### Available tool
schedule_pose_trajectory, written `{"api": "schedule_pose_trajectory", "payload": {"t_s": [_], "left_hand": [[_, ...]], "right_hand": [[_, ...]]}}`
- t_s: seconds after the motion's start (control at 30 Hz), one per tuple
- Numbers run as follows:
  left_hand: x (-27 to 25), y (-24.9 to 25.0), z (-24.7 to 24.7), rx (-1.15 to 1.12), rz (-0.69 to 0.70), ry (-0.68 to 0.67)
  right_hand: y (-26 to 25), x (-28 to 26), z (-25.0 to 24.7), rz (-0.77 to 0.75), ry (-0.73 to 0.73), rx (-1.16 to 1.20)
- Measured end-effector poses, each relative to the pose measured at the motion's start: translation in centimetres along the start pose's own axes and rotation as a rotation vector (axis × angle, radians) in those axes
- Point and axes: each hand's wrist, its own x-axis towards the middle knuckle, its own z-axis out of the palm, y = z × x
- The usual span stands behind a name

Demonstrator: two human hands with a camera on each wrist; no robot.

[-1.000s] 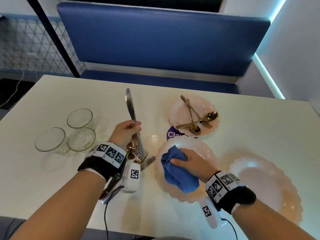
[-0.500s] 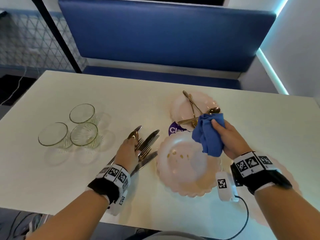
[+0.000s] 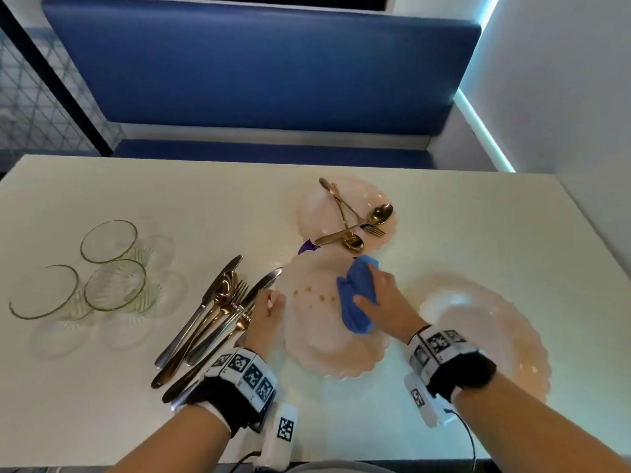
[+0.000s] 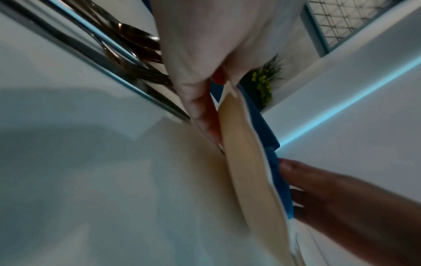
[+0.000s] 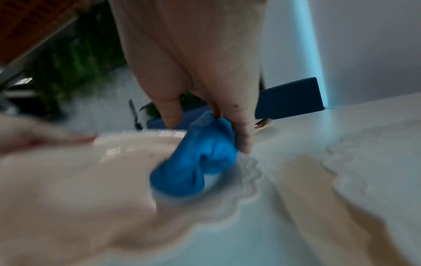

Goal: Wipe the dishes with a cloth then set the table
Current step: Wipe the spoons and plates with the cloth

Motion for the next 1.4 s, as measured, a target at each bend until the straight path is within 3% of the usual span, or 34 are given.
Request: {"api": "schedule_pose_trajectory", "payload": {"t_s": [0.07, 0.23, 0.37, 0.5, 0.6, 0.67, 0.77, 0.83, 0.97, 1.1, 1.2, 1.3, 1.4], "left_hand": [[0.0, -0.1, -0.6, -0.031, 0.072, 0.074], [0.7, 1.1, -2.2, -0.207, 0.145, 0.260], [1.2, 1.6, -2.2, -0.242, 0.157, 0.183], [1.7, 3.9, -3.6, -0.221, 0.283, 0.172], [1.8, 6.0, -4.2, -0.268, 0.360, 0.206], [2.6, 6.7, -4.3, -0.301, 0.339, 0.231], [3.3, 7.5, -3.0, -0.287, 0.362, 0.242], [3.3, 8.0, -1.2, -0.252, 0.378, 0.193], [2.7, 9.2, 2.2, -0.186, 0.368, 0.027], [1.8, 10.6, 5.1, -0.155, 0.422, -0.075], [1.8, 11.0, 7.3, -0.195, 0.362, -0.100], [2.2, 10.6, 9.7, -0.203, 0.295, -0.094], [1.6, 9.6, 12.7, -0.191, 0.290, -0.109]], "right_hand": [[-0.3, -0.6, 1.8, -0.090, -0.007, -0.144], [-3.9, -3.1, 4.3, -0.341, -0.049, -0.229], [-8.6, -3.0, 6.1, -0.571, -0.139, -0.228], [-9.8, 1.0, 3.3, -0.497, -0.118, -0.412], [-7.3, 3.4, 0.5, -0.366, 0.046, -0.373], [-5.4, 2.2, 0.3, -0.408, 0.133, -0.291], [-3.9, -2.2, 3.3, -0.521, 0.019, -0.150], [-4.3, -3.5, 4.6, -0.546, -0.017, -0.098], [-5.7, -1.1, 1.5, -0.596, 0.127, -0.158], [-2.3, 0.8, -4.5, -0.354, 0.272, -0.215], [2.8, -0.5, -7.0, -0.201, 0.360, -0.188], [6.1, -3.8, -5.5, -0.182, 0.303, -0.177], [7.7, -7.3, -5.4, -0.141, 0.143, 0.163]]}}
